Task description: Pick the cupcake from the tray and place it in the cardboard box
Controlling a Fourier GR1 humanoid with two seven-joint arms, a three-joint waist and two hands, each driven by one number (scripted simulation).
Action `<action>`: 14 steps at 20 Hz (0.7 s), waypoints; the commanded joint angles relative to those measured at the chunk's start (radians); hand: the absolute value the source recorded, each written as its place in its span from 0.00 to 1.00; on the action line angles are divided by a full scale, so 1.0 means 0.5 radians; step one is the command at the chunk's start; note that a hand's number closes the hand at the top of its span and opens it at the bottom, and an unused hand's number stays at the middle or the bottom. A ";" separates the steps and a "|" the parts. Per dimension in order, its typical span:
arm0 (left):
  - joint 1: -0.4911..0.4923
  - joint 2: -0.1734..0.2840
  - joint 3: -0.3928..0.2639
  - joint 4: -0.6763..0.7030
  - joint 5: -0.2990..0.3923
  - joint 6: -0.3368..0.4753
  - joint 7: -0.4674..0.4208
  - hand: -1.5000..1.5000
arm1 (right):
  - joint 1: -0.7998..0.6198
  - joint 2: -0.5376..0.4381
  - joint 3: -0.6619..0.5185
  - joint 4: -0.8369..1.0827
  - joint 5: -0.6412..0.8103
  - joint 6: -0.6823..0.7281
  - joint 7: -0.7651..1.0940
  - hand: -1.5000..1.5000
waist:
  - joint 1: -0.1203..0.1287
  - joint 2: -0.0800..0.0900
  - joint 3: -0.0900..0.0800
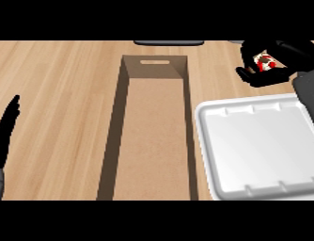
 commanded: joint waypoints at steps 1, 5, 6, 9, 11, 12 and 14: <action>0.041 -0.029 -0.044 -0.160 -0.045 0.022 0.134 0.50 | -0.017 0.134 0.028 -0.143 -0.111 0.257 0.063 1.00 | -0.013 -0.010 0.001; 0.001 -0.034 -0.006 -0.067 -0.038 0.034 0.061 0.50 | -0.175 0.268 0.028 -0.300 -0.243 0.521 0.415 1.00 | -0.027 -0.013 -0.001; 0.025 -0.034 -0.002 -0.053 -0.027 0.014 0.054 0.50 | -0.135 0.374 0.051 -0.306 -0.253 0.484 0.491 1.00 | -0.023 -0.011 -0.001; -0.100 -0.002 0.012 -0.039 -0.050 0.012 0.115 0.50 | -0.236 0.443 0.004 -0.390 -0.313 0.591 0.769 1.00 | -0.025 -0.005 -0.001; -0.061 0.000 0.015 -0.056 -0.041 -0.008 0.108 0.50 | -0.278 0.602 0.031 -0.470 -0.344 0.620 1.007 1.00 | -0.023 -0.008 -0.001; -0.039 -0.050 0.021 0.057 -0.073 0.066 -0.007 0.50 | -0.224 0.659 0.067 -0.575 -0.362 0.655 1.093 1.00 | -0.037 -0.009 -0.002; -0.064 -0.031 0.005 -0.017 -0.082 0.029 0.095 0.50 | -0.244 0.724 0.041 -0.508 -0.373 0.656 1.183 1.00 | -0.023 -0.004 -0.001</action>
